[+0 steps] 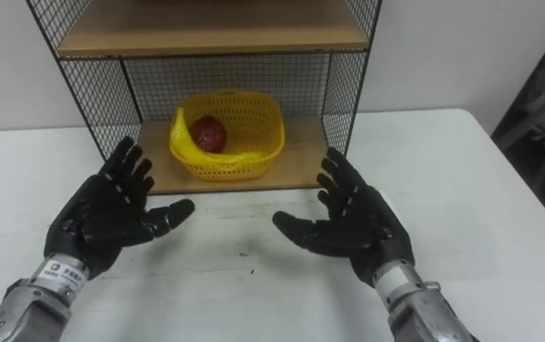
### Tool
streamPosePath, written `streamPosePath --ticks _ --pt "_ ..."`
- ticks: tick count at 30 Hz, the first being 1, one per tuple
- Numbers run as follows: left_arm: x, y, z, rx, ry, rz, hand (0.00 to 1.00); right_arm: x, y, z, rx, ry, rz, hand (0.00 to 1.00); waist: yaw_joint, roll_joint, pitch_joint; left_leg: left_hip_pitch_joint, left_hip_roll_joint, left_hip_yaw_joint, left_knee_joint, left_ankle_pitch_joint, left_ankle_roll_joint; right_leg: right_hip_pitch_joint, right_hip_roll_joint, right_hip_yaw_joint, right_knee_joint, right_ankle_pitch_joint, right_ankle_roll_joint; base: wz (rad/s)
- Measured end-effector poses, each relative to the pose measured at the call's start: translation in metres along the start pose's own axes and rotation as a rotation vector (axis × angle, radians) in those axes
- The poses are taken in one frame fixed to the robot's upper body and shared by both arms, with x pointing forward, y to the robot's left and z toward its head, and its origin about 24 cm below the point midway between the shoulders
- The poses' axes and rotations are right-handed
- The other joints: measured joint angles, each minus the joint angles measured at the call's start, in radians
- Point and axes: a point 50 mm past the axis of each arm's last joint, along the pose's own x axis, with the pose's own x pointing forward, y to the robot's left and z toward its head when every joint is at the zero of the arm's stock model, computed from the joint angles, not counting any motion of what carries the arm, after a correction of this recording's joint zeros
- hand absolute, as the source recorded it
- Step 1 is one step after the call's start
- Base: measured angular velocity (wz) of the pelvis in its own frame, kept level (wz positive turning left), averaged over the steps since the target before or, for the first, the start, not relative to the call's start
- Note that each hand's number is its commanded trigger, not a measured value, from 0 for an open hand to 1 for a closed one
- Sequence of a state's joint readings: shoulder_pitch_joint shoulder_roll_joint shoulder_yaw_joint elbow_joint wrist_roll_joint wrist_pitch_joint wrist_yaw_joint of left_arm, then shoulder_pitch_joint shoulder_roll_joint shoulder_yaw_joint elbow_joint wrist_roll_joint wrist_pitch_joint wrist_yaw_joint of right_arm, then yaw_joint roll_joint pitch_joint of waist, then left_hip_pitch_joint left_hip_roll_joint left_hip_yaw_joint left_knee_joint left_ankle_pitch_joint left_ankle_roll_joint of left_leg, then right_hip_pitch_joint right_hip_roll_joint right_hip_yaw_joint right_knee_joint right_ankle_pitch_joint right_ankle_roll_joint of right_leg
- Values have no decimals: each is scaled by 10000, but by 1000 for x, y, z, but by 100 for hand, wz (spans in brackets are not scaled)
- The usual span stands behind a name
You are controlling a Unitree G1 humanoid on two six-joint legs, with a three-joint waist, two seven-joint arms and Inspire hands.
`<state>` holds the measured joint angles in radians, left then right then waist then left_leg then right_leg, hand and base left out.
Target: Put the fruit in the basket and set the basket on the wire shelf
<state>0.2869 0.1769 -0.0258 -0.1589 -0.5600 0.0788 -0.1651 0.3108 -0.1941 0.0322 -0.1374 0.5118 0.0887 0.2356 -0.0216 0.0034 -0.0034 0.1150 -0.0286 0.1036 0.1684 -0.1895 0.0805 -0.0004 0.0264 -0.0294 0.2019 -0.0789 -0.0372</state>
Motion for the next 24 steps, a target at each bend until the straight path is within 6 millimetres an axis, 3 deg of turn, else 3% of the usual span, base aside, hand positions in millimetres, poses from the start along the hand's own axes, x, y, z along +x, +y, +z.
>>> streamPosePath --ticks 4,8,13,16,18,22,24 --pt "-6 3 -5 -20 175 168 0 -6 -2 -5 22 141 -222 0 18 -13 -2 -16 -4 -14 15 -3 0 -14 -7 -13 22 -21 21 0" --pt "-8 7 2 211 -129 256 0 -6 -6 7 -274 -342 -588 0 40 -17 -14 -150 -7 -26 14 -17 -17 -204 -5 -4 46 -31 27 0" --pt "-15 22 39 812 -1688 910 0 -14 -27 37 -1072 -1626 -1921 0 93 -22 72 -214 5 -60 11 10 -16 -169 2 2 35 13 -15 0" --pt "-27 39 67 1302 -2770 1987 0 -30 -48 60 -1471 -2469 -3382 0 257 -14 62 -247 -5 -106 6 -25 -44 -235 -1 -5 37 -88 73 0" --pt "-40 53 91 1703 -3807 3169 0 -43 -62 83 -2108 -3284 -4550 0 280 -6 60 -252 -4 -170 5 -18 -41 -213 6 -31 9 -83 59 7" --pt "-65 75 116 2117 -4994 5297 0 -64 -82 109 -2910 -4149 -6607 0 334 -12 54 -245 -3 -199 1 -8 -55 -215 25 -13 42 -54 -12 3" --pt "-94 94 129 2198 -5742 7139 0 -84 -95 124 -3131 -4940 -8129 0 296 -24 49 -245 3 -227 2 -20 -76 -271 44 18 33 -107 27 0"
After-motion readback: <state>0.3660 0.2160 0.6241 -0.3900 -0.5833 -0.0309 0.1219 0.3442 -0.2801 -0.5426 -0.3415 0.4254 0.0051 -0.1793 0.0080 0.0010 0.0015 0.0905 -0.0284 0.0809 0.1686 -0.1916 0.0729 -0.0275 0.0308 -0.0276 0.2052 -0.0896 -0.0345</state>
